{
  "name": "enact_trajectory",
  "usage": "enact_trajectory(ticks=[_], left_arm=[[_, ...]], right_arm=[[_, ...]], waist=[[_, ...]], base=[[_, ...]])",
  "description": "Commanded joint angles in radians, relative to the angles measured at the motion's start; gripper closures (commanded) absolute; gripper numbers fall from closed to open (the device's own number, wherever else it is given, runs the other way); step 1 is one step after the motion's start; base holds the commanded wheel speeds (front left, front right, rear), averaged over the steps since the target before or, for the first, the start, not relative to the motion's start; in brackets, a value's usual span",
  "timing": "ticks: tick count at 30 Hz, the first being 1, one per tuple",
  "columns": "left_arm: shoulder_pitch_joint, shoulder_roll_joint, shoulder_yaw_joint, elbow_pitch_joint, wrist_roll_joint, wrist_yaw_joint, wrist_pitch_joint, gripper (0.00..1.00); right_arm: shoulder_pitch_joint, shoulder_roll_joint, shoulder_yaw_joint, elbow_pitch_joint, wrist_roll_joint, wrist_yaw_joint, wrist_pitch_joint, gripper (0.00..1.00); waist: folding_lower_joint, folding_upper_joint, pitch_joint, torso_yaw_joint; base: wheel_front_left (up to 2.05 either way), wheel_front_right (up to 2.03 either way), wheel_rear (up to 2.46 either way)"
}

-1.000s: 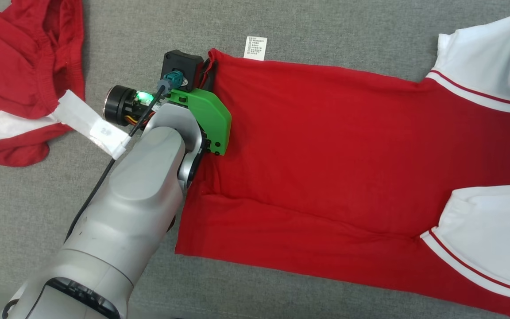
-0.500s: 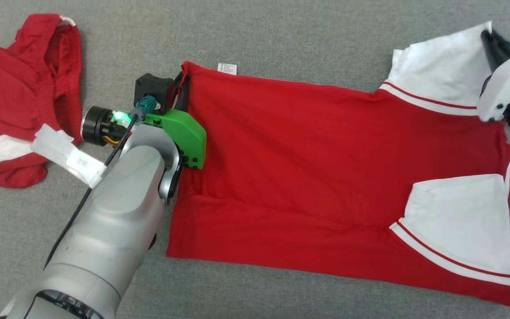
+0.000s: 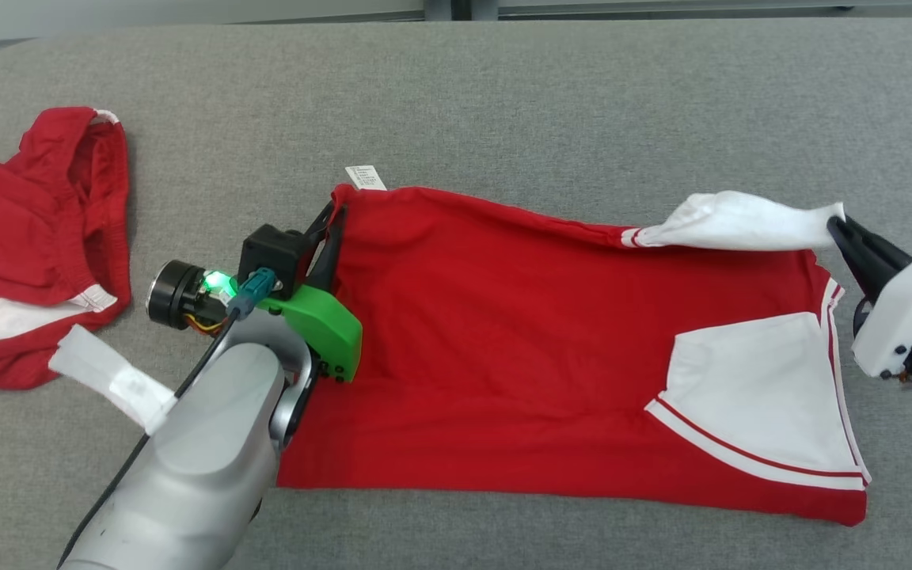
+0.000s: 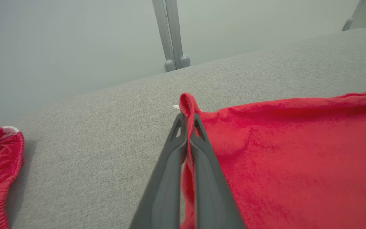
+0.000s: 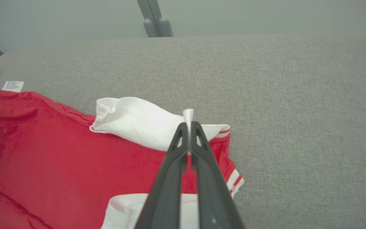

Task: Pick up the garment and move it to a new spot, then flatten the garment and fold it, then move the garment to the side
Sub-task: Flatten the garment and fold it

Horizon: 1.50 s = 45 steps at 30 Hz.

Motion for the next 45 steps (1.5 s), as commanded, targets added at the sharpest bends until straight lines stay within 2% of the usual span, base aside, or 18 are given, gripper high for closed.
enact_trajectory(ticks=[1,5,12,21,22,24,26,27,28,29,30,31,34,36,40,45], left_arm=[[0.035,0.02,0.01,-0.026,0.015,0.004,-0.003,1.0],[0.112,0.058,0.045,-0.092,0.039,0.011,-0.003,1.0],[0.211,0.094,0.1,-0.137,0.06,0.011,-0.003,1.0],[0.287,0.092,0.153,-0.135,0.098,-0.015,-0.003,1.0],[0.293,0.088,0.159,-0.132,0.098,-0.016,-0.003,0.93],[0.304,0.082,0.171,-0.124,0.1,-0.024,-0.003,0.96],[0.311,0.081,0.185,-0.119,0.099,-0.026,-0.003,0.93],[0.319,0.078,0.191,-0.114,0.101,-0.029,-0.003,0.9],[0.324,0.076,0.197,-0.11,0.103,-0.03,-0.003,0.79],[0.327,0.074,0.205,-0.107,0.103,-0.032,-0.003,0.61],[0.33,0.073,0.217,-0.108,0.106,-0.031,-0.003,0.12],[0.336,0.069,0.229,-0.114,0.105,-0.028,-0.003,0.0],[0.367,0.057,0.278,-0.142,0.103,-0.022,-0.003,0.0],[0.4,0.039,0.344,-0.197,0.081,-0.022,-0.003,0.0],[0.502,0.002,0.5,-0.344,0.083,-0.055,-0.002,0.0],[0.632,-0.072,0.691,-0.531,0.127,-0.127,-0.002,0.0]], right_arm=[[0.039,0.009,-0.011,-0.026,0.014,-0.002,0.015,1.0],[0.127,0.028,-0.035,-0.099,0.029,-0.002,0.059,1.0],[0.241,0.07,-0.057,-0.164,0.044,-0.002,0.112,1.0],[0.356,0.129,-0.055,-0.201,0.067,-0.002,0.153,1.0],[0.366,0.134,-0.051,-0.201,0.071,-0.002,0.16,1.0],[0.385,0.139,-0.042,-0.201,0.076,-0.002,0.175,1.0],[0.397,0.142,-0.037,-0.199,0.081,-0.002,0.183,1.0],[0.403,0.145,-0.036,-0.198,0.079,-0.002,0.184,1.0],[0.405,0.149,-0.038,-0.194,0.075,-0.002,0.184,1.0],[0.407,0.151,-0.04,-0.192,0.07,-0.002,0.182,0.58],[0.412,0.153,-0.042,-0.186,0.062,-0.002,0.184,0.0],[0.415,0.157,-0.042,-0.184,0.058,-0.001,0.184,0.0],[0.42,0.162,-0.035,-0.176,0.051,-0.002,0.179,0.0],[0.425,0.163,-0.031,-0.176,0.05,-0.002,0.175,0.0],[0.435,0.168,-0.04,-0.197,0.056,-0.001,0.158,0.0],[0.434,0.204,-0.118,-0.202,0.031,-0.001,0.098,0.0]], waist=[[0.0,-0.0001,-0.023,-0.024],[0.0,-0.0001,-0.033,-0.04],[0.0,-0.0001,-0.044,-0.055],[0.0,-0.0001,-0.065,-0.068],[0.0,-0.0001,-0.067,-0.07],[0.0,-0.0001,-0.072,-0.073],[0.0,-0.0001,-0.077,-0.076],[0.0,-0.0001,-0.08,-0.077],[0.0,-0.0001,-0.083,-0.078],[0.0,-0.0001,-0.085,-0.078],[0.0,-0.0001,-0.089,-0.079],[0.0,-0.0001,-0.093,-0.078],[0.0,-0.0001,-0.105,-0.077],[0.0,-0.0001,-0.117,-0.074],[0.0,-0.0001,-0.137,-0.068],[0.0,-0.0001,-0.159,-0.052]], base=[[0.0,0.0,0.0],[0.0,0.0,0.0],[0.0,0.0,0.0],[0.0,0.0,0.0],[0.0,0.0,0.0],[0.0,0.0,0.0],[0.0,0.0,0.0],[0.0,0.0,0.0],[0.0,0.0,0.0],[0.0,0.0,0.0],[0.0,0.0,0.0],[0.0,0.0,0.0],[0.0,0.0,0.0],[0.0,0.0,0.0],[0.0,0.0,0.0],[0.0,0.0,0.0]])
